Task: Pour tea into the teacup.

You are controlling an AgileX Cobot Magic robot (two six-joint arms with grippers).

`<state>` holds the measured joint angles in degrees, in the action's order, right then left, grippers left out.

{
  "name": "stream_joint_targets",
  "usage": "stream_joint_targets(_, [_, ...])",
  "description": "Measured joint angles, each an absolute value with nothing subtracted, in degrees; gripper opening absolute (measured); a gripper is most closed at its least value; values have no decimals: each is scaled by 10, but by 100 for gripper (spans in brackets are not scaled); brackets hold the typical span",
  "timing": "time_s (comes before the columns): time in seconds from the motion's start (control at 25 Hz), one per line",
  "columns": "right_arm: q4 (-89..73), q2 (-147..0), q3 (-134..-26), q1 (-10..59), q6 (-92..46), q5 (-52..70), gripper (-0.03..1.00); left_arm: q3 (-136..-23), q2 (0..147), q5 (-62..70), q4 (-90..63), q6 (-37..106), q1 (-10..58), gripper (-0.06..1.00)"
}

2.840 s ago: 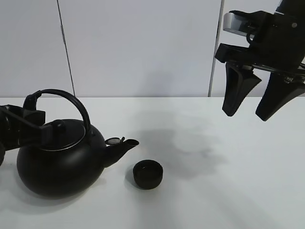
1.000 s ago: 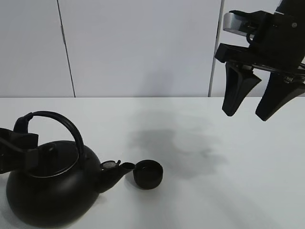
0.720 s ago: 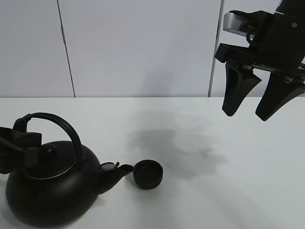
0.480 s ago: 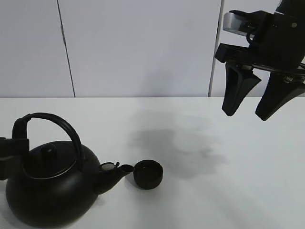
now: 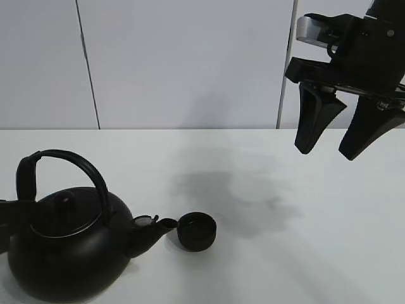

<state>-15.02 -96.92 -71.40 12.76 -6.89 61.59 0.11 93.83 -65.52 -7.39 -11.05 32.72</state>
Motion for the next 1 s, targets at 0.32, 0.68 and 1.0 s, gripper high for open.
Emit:
stream_joint_targets(0.32, [-152, -969, -714, 128, -69, 615, 44, 3, 843, -656, -93, -107, 327, 33])
stream_joint_targets(0.68, [-152, -969, -714, 128, -69, 608, 44, -44, 746, -656, -97, -113, 327, 33])
stream_joint_targets(1.0, [-153, -969, -714, 128, -69, 605, 44, -237, 744, -426, -48, -119, 327, 34])
